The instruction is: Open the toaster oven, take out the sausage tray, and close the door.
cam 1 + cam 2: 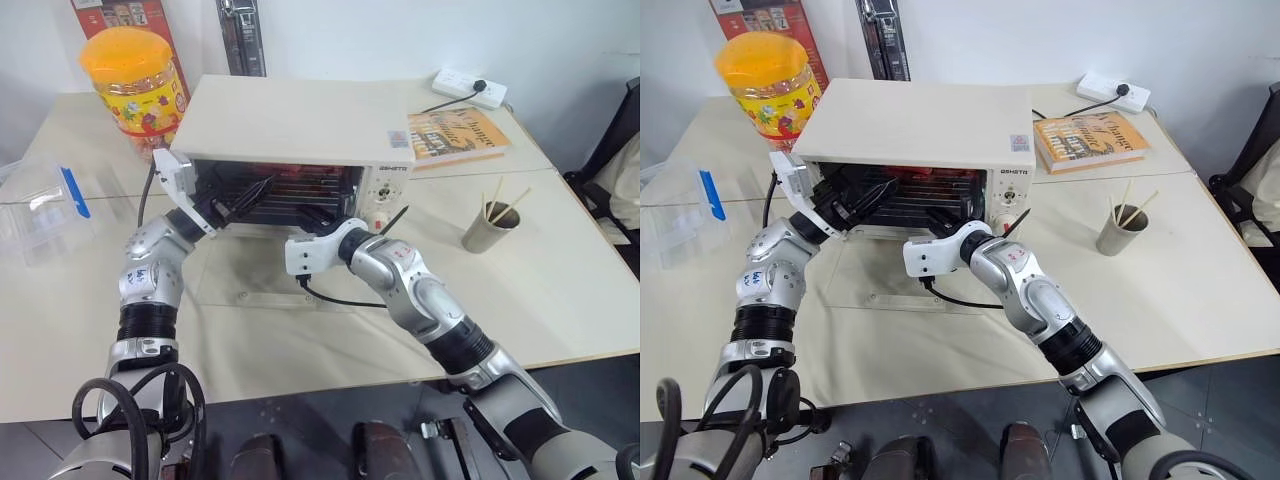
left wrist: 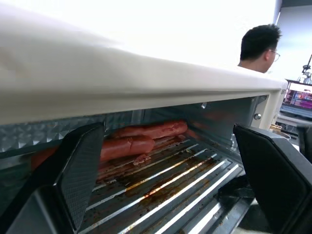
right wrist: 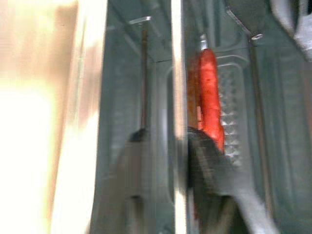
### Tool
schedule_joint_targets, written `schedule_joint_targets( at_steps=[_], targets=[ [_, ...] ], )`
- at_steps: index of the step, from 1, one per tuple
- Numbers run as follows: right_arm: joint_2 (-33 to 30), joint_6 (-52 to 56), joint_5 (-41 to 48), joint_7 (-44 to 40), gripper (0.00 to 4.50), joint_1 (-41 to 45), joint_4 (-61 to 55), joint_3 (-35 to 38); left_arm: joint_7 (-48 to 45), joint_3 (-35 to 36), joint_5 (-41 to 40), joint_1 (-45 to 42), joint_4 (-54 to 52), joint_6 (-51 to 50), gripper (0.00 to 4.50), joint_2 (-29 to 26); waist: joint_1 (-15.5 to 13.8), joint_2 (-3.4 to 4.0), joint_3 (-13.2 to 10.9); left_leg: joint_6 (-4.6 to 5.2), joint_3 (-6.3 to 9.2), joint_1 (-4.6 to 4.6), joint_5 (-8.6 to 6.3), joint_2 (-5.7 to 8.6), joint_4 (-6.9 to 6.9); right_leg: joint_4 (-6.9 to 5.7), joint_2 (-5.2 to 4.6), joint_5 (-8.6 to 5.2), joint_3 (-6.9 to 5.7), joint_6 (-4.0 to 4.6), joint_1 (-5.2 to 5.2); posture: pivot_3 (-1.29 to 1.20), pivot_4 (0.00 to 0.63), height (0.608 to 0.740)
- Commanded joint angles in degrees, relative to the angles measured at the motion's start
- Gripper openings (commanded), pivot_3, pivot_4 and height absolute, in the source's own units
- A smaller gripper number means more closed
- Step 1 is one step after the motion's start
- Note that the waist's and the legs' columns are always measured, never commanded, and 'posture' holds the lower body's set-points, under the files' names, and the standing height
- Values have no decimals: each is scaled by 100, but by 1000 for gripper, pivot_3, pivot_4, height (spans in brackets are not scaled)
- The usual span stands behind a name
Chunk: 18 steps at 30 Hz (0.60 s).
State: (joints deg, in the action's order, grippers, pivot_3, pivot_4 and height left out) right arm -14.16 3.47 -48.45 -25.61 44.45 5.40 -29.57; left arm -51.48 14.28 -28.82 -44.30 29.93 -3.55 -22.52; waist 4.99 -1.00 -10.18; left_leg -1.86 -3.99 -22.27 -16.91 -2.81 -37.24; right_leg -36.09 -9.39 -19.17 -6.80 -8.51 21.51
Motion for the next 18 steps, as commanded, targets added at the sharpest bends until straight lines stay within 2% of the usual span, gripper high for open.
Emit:
schedule_joint_targets(
  at_steps=[1, 10, 13, 17, 18],
  targets=[
    [181, 145, -96, -30, 1984, 194, 71, -92, 15, 160, -53, 19, -203, 14, 4500, -166, 0, 0, 0, 0, 0, 0, 0, 0, 0, 0, 0, 0, 0, 0, 0, 0, 150, 740],
    [356, 341, -203, 175, 1984, 384, 358, -123, -76, 217, -159, 277, -587, -214, 4500, -289, 8, 0, 0, 0, 1, 0, 0, 0, 4, 0, 0, 0, 0, 0, 2, 0, 150, 740],
    [345, 389, -211, 169, 1430, 372, 330, -125, -111, 230, -219, 396, -781, -374, 4500, -349, -22, 0, 0, -1, 2, -2, 0, 0, -3, -1, 0, 0, 1, 0, 1, 0, 150, 740],
    [277, 359, -226, 150, 124, 265, 81, -136, -356, 152, -331, 692, -1179, -696, 4500, -522, -25, 0, 0, -1, 3, -3, 0, 0, -6, -2, 0, 0, 2, 0, 0, 0, 150, 740],
    [267, 361, -227, 146, 54, 249, 44, -139, -375, 147, -347, 731, -1235, -749, 4500, -543, -29, 0, 0, -1, 3, -2, 0, 0, -3, -2, 0, 0, 2, 0, 0, 0, 150, 740]
  ],
)
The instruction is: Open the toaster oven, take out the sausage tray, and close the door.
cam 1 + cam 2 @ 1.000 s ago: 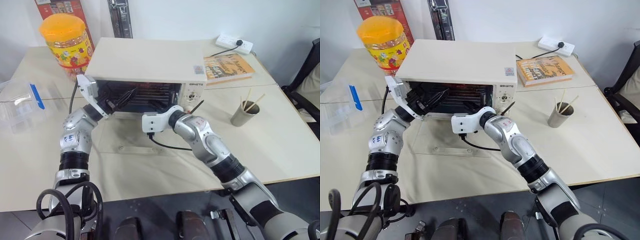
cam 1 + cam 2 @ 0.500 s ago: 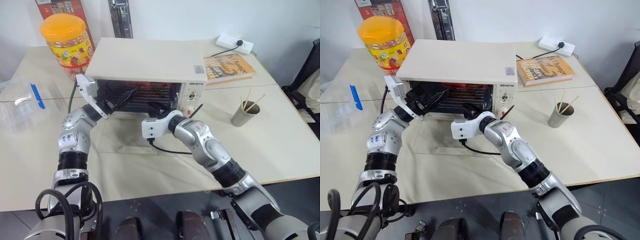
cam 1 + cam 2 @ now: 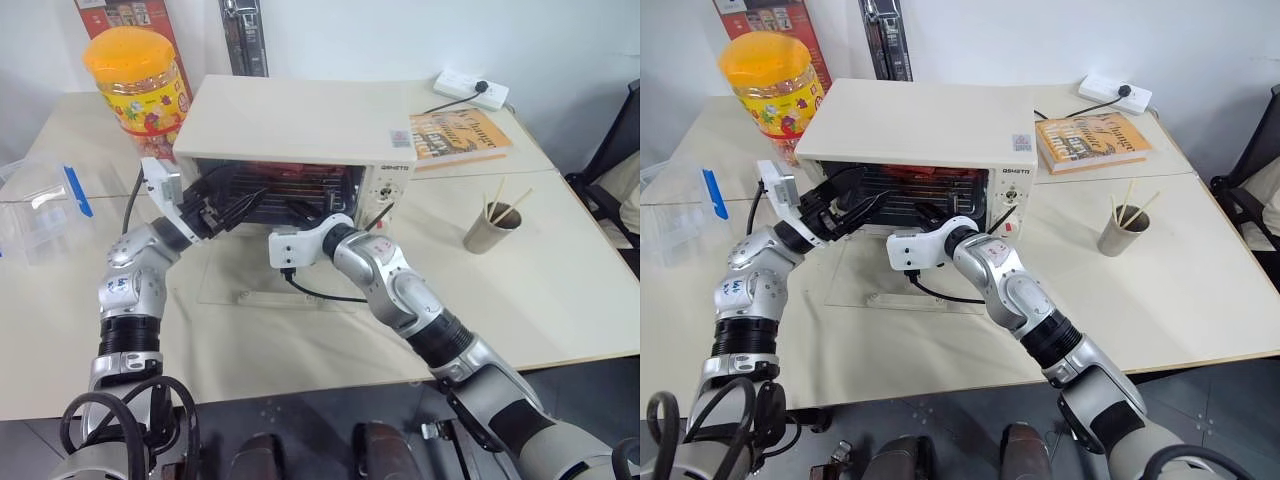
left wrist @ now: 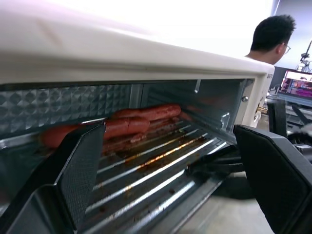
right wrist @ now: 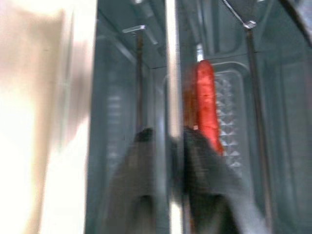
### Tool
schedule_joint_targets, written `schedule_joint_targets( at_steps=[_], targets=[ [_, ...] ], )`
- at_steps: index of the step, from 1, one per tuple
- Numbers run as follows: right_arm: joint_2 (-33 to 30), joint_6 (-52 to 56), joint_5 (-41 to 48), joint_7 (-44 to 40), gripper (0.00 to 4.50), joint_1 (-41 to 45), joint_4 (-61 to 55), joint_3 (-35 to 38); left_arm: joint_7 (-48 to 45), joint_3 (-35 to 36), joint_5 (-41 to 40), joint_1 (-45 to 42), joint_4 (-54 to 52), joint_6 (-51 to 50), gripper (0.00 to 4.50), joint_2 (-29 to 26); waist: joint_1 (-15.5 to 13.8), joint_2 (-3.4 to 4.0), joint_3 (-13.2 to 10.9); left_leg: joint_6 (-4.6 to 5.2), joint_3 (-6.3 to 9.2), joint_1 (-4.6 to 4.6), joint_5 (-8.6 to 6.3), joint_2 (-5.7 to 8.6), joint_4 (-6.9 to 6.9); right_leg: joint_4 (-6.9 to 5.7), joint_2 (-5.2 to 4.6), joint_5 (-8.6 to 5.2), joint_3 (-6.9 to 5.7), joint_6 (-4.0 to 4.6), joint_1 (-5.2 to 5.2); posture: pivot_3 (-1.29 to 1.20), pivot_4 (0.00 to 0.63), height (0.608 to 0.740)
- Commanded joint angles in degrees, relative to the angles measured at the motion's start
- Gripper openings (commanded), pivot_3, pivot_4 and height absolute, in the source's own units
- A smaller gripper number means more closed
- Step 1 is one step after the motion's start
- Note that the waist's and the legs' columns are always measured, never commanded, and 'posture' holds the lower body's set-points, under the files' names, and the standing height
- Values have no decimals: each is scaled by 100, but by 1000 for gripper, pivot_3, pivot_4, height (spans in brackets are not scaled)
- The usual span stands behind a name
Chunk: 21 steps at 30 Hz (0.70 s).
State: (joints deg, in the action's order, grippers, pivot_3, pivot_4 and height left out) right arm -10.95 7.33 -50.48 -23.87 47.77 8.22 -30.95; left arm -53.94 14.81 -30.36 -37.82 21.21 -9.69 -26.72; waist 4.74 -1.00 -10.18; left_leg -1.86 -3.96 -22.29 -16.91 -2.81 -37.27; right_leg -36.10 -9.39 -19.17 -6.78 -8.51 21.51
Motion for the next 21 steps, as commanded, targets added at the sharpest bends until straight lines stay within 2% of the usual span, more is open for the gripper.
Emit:
schedule_joint_targets(
  at_steps=[1, 13, 21],
  targets=[
    [-70, -24, -24, -37, 54, -115, -304, 0, -120, 108, -204, 101, -387, -162, 4500, -139, -9, 0, 0, 0, 0, 0, 0, 0, 1, 0, 0, 0, 0, 0, 1, 0, 150, 740],
    [-326, -148, -54, -155, 54, -587, -1086, -4, -84, 204, -138, -82, -148, -73, 4500, -248, -96, 0, 0, 0, 1, -5, 0, 1, 0, 4, 0, 0, -2, 0, 1, 0, 150, 740],
    [-591, -288, 32, -540, 54, -1040, -1975, 61, -262, 253, -108, -194, 156, -67, 4500, -477, -167, 0, 0, 0, 0, -7, 0, 1, -2, 5, 0, 0, -2, 0, 2, 0, 150, 740]
  ],
)
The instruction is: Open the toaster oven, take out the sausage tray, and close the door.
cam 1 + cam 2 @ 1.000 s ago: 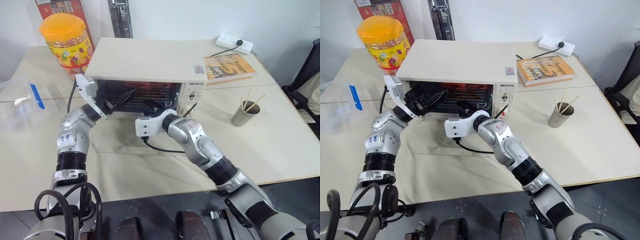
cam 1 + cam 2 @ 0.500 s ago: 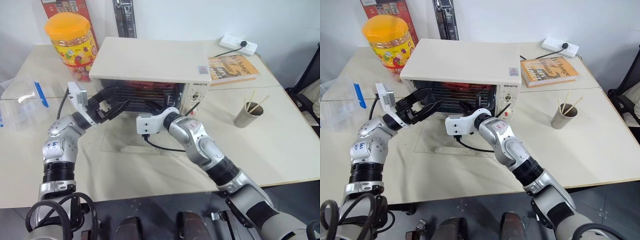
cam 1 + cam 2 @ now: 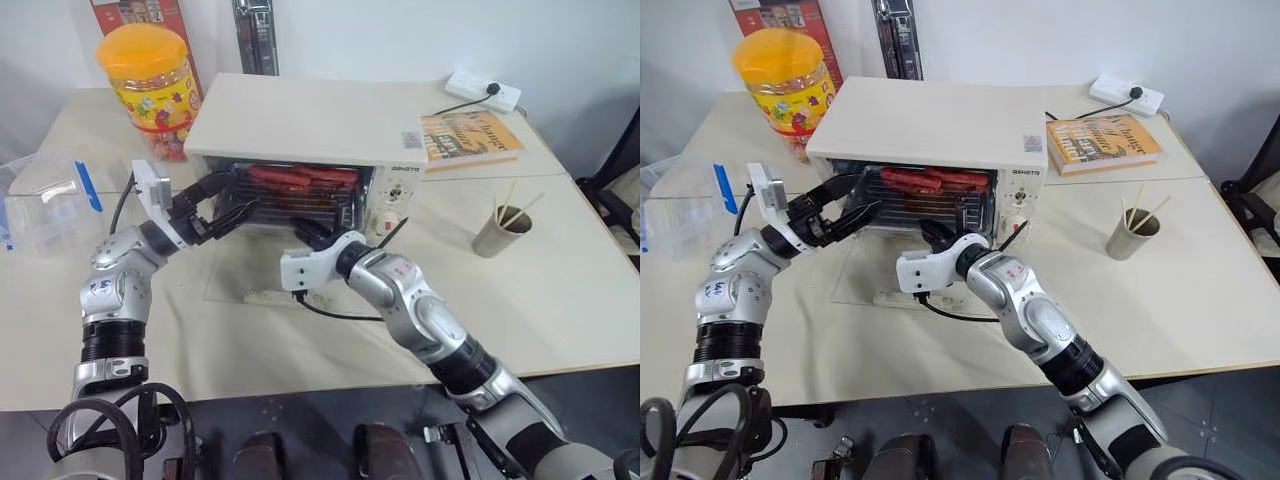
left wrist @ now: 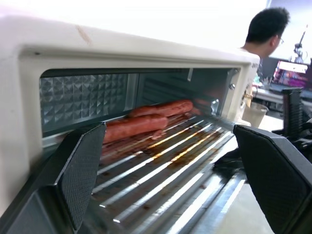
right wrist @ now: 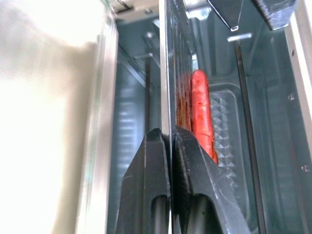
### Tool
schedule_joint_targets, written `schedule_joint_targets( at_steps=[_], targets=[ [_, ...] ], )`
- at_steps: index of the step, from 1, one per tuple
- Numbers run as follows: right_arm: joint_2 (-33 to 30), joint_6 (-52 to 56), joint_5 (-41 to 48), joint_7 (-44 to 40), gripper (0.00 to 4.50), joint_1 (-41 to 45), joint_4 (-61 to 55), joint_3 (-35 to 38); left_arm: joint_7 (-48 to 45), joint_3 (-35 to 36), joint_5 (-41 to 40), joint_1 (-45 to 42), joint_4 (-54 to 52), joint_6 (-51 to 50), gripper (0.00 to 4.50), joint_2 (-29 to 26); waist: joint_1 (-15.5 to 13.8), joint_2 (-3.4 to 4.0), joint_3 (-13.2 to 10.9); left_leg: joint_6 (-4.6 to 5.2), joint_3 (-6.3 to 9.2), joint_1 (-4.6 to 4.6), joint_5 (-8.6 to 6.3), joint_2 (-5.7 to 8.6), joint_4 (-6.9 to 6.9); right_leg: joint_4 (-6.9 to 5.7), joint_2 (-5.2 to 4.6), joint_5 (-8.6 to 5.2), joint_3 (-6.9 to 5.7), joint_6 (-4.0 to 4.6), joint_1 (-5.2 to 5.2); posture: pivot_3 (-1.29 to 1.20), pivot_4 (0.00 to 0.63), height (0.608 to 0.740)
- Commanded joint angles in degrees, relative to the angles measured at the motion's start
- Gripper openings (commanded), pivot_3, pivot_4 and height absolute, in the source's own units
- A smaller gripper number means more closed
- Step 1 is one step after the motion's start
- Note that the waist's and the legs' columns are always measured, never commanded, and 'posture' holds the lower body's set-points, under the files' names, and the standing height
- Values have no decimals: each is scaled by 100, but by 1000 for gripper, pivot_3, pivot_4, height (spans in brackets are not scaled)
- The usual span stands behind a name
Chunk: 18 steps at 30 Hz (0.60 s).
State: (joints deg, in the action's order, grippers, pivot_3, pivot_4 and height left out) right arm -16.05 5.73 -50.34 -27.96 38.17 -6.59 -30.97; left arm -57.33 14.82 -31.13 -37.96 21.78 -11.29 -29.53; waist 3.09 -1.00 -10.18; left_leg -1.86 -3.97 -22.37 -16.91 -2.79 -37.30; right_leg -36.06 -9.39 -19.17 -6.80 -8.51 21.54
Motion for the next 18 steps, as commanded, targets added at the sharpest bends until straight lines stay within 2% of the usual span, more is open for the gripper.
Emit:
schedule_joint_targets(
  at_steps=[1, 5, 10, 18],
  targets=[
    [-109, -144, 20, -180, 54, -141, -583, 59, 66, 240, -16, -184, 113, 93, 4500, -214, -3, 0, 0, 0, 0, 0, 0, 0, -2, 0, 0, 0, 0, 0, 0, 0, 150, 740],
    [-199, -212, 5, -300, 54, -354, -854, 56, -27, 211, -60, -111, 35, -50, 4500, -274, -6, 0, 0, 0, -1, 0, 0, 0, -2, 0, 0, 0, 1, 0, 0, 0, 150, 740],
    [-438, -330, 53, -490, 54, -783, -1366, 112, -276, 216, -292, 375, -557, -625, 4500, -547, -6, 0, 0, 0, -1, 1, -1, 0, 9, 3, 0, 0, 0, 0, 2, 0, 150, 740],
    [-564, -640, 307, -612, 54, -960, -1643, 242, -353, 350, -575, 824, -1098, -1330, 4500, -965, -81, -2, -2, 0, 0, -2, -1, 0, -1, 5, 0, 0, 0, 0, 1, 0, 150, 740]
  ],
)
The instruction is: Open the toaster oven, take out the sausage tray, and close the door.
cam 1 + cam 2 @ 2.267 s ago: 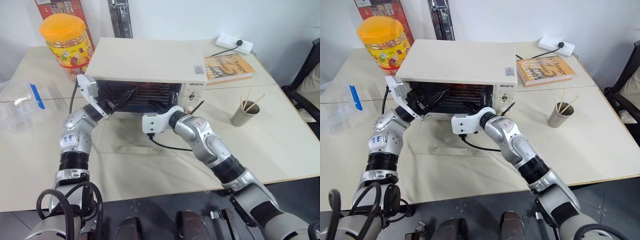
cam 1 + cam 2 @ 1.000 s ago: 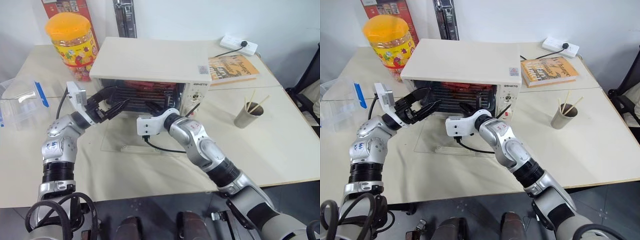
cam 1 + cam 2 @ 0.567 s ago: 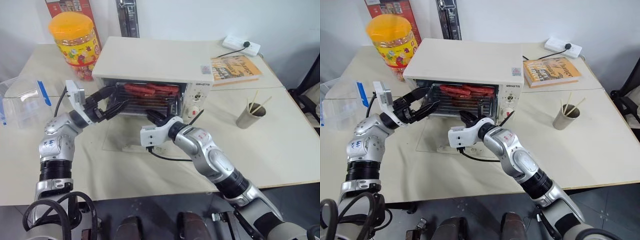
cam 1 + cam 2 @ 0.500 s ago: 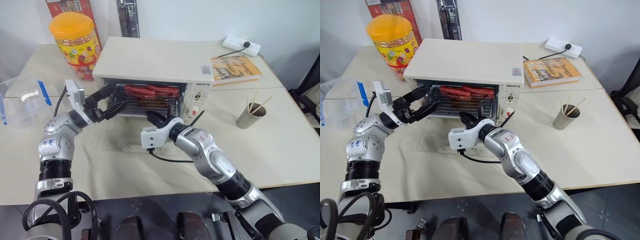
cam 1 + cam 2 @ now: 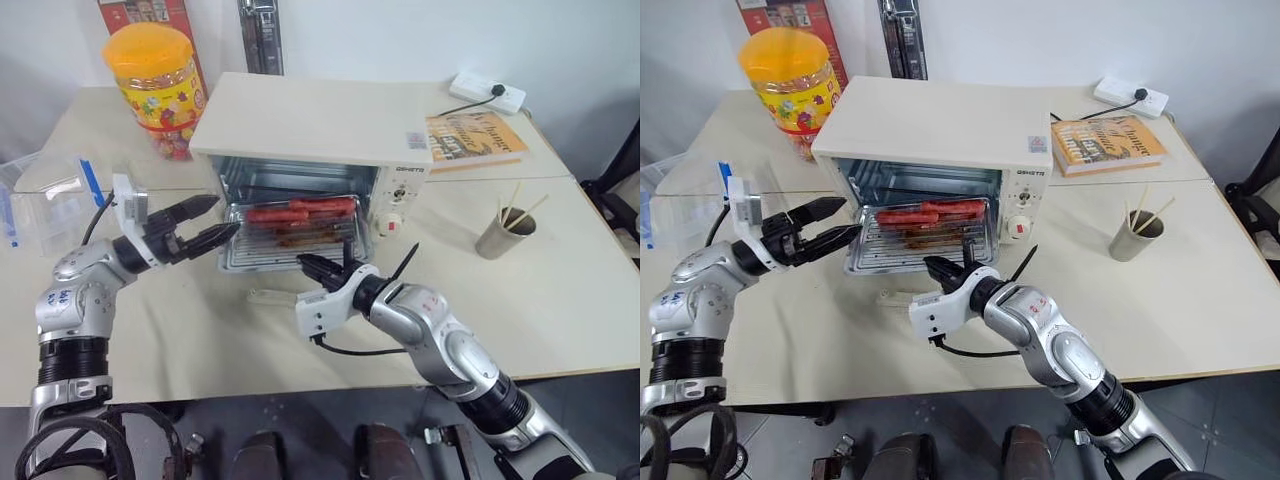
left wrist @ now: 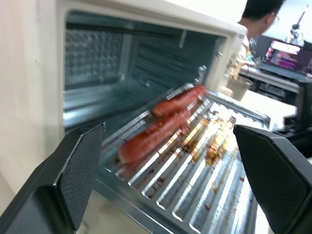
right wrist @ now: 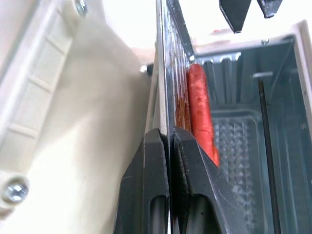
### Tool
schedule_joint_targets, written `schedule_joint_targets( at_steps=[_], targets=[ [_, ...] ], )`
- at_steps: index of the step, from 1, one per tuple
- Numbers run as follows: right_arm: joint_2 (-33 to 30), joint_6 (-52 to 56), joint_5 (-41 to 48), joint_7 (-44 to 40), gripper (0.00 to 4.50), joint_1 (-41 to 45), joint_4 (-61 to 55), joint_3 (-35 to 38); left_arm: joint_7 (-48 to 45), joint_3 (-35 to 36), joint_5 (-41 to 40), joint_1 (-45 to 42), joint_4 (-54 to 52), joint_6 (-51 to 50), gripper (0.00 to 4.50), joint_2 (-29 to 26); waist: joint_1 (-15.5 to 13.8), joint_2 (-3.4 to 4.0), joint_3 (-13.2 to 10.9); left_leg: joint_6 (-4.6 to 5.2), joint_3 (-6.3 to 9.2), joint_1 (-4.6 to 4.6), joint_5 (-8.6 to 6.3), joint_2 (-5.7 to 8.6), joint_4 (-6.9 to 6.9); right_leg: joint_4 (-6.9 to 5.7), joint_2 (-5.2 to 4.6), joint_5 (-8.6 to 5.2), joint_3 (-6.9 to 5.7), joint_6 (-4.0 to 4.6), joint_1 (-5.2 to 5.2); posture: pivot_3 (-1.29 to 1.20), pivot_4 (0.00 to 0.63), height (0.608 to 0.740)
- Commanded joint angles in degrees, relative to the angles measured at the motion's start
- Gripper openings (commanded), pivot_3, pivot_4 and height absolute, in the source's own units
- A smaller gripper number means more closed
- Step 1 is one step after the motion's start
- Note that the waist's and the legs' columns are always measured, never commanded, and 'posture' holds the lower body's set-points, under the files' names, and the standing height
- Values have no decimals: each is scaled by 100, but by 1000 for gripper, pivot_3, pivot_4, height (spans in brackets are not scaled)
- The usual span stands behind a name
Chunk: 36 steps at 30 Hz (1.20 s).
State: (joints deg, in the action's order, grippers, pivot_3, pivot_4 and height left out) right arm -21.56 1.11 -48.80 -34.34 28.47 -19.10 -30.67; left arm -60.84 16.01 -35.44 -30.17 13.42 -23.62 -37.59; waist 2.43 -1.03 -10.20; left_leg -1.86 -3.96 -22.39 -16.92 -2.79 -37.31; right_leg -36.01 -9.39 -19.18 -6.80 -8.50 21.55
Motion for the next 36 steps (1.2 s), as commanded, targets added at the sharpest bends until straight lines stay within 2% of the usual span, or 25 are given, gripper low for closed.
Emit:
schedule_joint_targets(
  at_steps=[1, 7, 13, 21, 26, 30, 31, 33, 36],
  targets=[
    [-31, -222, 191, 32, 54, 13, -401, 229, 54, 262, -173, 87, -319, -214, 4500, -215, -34, 0, 0, 0, 0, 0, 0, 0, 0, 0, 0, 0, 0, 0, 0, 0, 150, 740],
    [-101, -567, 435, 134, 54, -19, -494, 373, 652, 638, -552, 524, -938, -1385, 4500, -561, -62, -1, 0, 0, -1, 0, 0, 0, 2, 0, 0, 0, 3, 0, 0, 0, 150, 740],
    [-274, -1119, 774, 268, 54, -125, -583, 555, 1453, 1128, -1541, 1130, -1706, -3486, 4500, -872, -69, -3, -2, -1, 1, 1, -1, -2, 2, -1, 0, 0, 4, 0, 1, 0, 150, 740],
    [-548, -1924, 1268, 289, 54, -162, -443, 691, 2975, 1994, -3183, 948, -1601, -5396, 4500, -274, -86, -4, -1, 0, 5, 2, -1, -1, -5, -3, -1, 0, 10, 0, -3, 0, 150, 740],
    [-690, -2229, 1426, 280, 54, -142, -341, 780, 3717, 2169, -3971, 1017, -1591, -6052, 4500, 4, -76, -6, 0, -1, 6, 5, 0, -2, -2, -5, 0, 0, 11, 1, -4, 0, 150, 740],
    [-716, -2344, 1466, 280, 54, -73, -238, 850, 4265, 2135, -4535, 1121, -1659, -6137, 4500, 177, -78, -6, 0, -1, 6, 7, 0, -1, -1, -4, 0, 0, 13, 1, -4, 0, 150, 740],
    [-719, -2371, 1471, 279, 0, -57, -214, 864, 4398, 2117, -4689, 1146, -1663, -6112, 4103, 207, -80, -6, 0, -1, 5, 7, 0, -2, -1, -4, 0, 0, 13, 1, -5, 0, 150, 740],
    [-722, -2428, 1485, 280, 0, -16, -158, 881, 4684, 2028, -4996, 1181, -1691, -6029, 3664, 268, -82, -6, 0, -1, 5, 8, 0, -1, -2, -3, -1, 0, 15, 1, -5, 0, 150, 740],
    [-706, -2456, 1559, 247, 0, -4, -123, 899, 5176, 1857, -5551, 1246, -1639, -5841, 2744, 281, -82, -6, 0, -1, 6, 8, 0, -1, -3, -2, -1, 0, 15, 1, -5, 0, 150, 740]
  ],
)
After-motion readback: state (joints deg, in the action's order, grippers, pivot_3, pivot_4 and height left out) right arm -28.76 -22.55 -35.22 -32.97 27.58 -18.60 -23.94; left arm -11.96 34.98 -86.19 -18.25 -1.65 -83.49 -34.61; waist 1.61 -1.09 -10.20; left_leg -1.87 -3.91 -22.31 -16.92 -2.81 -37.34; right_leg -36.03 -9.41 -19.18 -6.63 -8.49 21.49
